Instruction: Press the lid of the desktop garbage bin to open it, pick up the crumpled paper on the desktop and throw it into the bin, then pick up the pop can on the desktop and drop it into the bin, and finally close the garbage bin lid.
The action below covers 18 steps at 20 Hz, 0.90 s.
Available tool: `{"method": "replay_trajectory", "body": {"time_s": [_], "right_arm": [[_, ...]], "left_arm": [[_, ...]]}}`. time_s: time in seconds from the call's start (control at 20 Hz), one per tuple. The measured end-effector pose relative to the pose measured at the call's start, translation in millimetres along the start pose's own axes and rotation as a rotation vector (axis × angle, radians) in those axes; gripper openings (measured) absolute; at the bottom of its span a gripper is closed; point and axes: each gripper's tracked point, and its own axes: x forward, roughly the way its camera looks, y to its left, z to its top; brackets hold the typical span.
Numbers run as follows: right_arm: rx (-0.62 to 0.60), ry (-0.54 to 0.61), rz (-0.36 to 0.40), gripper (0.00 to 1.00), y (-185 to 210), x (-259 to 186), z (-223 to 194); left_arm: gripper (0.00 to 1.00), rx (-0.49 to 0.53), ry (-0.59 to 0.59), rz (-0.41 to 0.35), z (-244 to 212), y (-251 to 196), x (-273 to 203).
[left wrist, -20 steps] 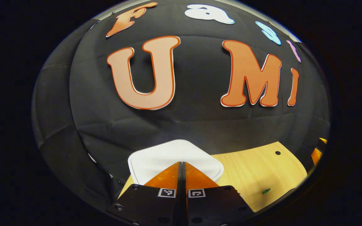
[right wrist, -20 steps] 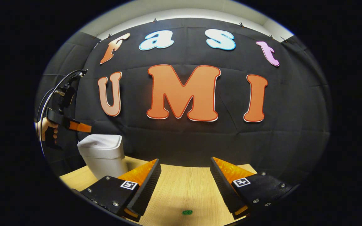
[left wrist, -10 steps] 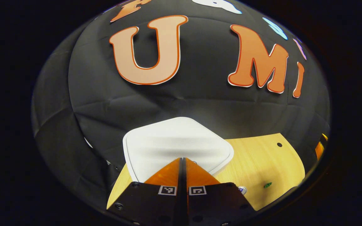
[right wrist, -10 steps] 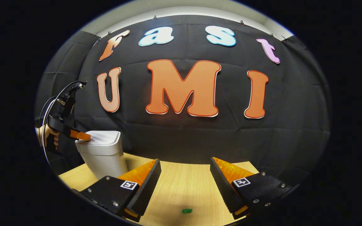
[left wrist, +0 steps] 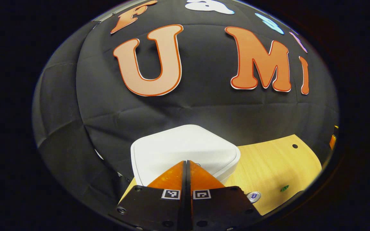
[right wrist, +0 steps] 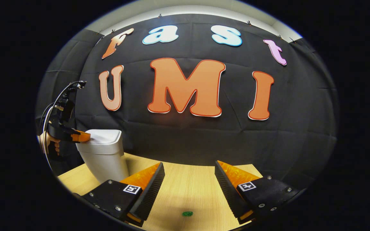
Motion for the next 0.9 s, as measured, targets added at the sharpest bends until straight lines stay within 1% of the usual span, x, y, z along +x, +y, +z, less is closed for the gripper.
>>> {"method": "replay_trajectory", "body": {"time_s": [0.1, 0.3, 0.4, 0.45, 0.6, 0.65, 0.85, 0.9], "right_arm": [[0.013, -0.009, -0.006, 0.94, -4.1, -0.9, 5.1], [-0.004, -0.032, -0.017, 0.94, -6.1, -3.1, 16.6], [-0.004, -0.041, -0.018, 0.94, -7.5, -4.9, 19.8], [0.003, -0.042, -0.019, 0.94, -7.9, -4.8, 20.4], [0.029, -0.043, -0.027, 0.94, -12.3, -7.8, 20.9], [0.036, -0.045, -0.033, 0.94, -14.9, -9.0, 20.8], [0.081, -0.040, -0.054, 0.94, -24.9, -15.4, 15.0], [0.087, -0.035, -0.056, 0.94, -26.8, -16.8, 12.6]], "left_arm": [[0.00, 0.008, -0.037, 0.009, 16.4, 2.8, -1.5], [0.00, -0.038, -0.150, 0.008, 72.3, 4.0, -19.6], [0.00, -0.064, -0.185, 0.003, 91.0, 1.6, -28.7], [0.00, -0.081, -0.195, -0.005, 96.4, -1.4, -35.8], [0.00, -0.102, -0.237, 0.020, 108.7, -4.2, -57.7], [0.00, -0.118, -0.255, 0.017, 111.2, -9.5, -66.7], [0.00, -0.186, -0.355, 0.021, 116.4, -24.2, -106.8], [0.07, -0.192, -0.370, 0.009, 114.8, -30.5, -116.0]]}}
